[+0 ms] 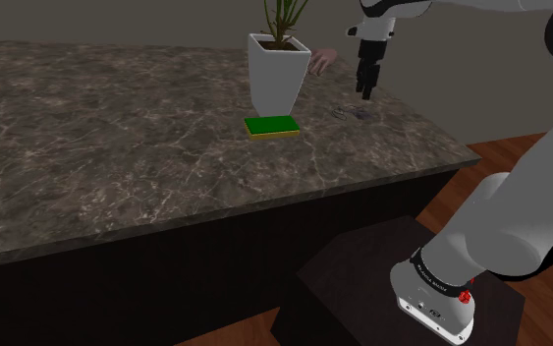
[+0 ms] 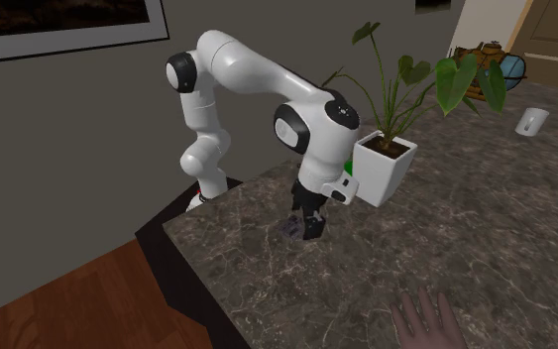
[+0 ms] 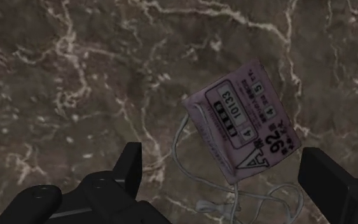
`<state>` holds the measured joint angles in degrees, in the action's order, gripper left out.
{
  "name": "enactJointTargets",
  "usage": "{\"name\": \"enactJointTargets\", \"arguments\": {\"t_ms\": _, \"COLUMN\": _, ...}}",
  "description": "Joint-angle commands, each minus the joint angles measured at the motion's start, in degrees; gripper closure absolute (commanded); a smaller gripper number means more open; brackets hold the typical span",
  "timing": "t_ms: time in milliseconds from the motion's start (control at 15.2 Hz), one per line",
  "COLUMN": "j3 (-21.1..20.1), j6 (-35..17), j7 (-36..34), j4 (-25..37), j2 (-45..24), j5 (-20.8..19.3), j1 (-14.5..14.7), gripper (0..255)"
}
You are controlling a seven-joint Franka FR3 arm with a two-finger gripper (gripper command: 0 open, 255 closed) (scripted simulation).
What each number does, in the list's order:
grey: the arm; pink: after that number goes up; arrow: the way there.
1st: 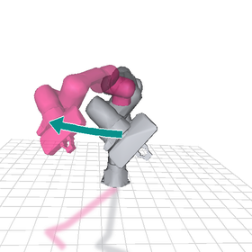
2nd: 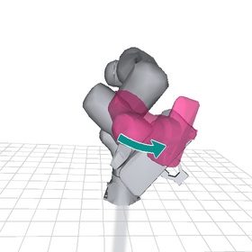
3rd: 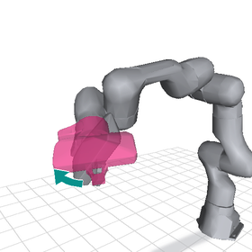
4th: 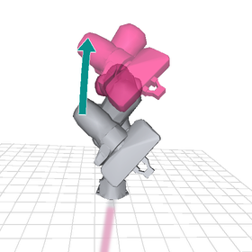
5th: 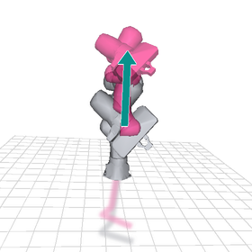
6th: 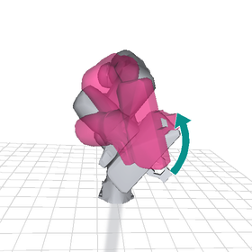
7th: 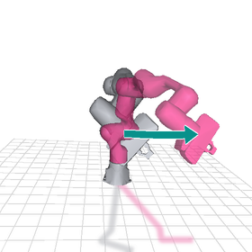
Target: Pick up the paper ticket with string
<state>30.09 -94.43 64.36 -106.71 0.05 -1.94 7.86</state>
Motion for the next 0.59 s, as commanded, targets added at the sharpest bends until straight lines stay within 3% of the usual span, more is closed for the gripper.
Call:
{"name": "enactJointTargets", "arguments": {"t_ms": 0, "j3": 0.2, "j6": -1.2, "j7": 0.9, "j4": -0.4, "j2": -1.0, "j5": 0.3, "j1": -0.2, "gripper": 0}}
{"name": "enactJointTargets", "arguments": {"t_ms": 396, "j3": 0.2, "j6": -4.7, "j7": 1.1, "j4": -3.2, "j2": -1.7, "j5": 0.6, "j1": -0.3, "gripper": 0}}
{"name": "enactJointTargets", "arguments": {"t_ms": 462, "j3": 0.2, "j6": -4.6, "j7": 1.0, "j4": -3.3, "j2": -1.5, "j5": 0.5, "j1": -0.2, "gripper": 255}}
{"name": "enactJointTargets", "arguments": {"t_ms": 528, "j3": 0.2, "j6": -4.7, "j7": 1.0, "j4": -3.4, "j2": -1.5, "j5": 0.5, "j1": -0.2, "gripper": 255}}
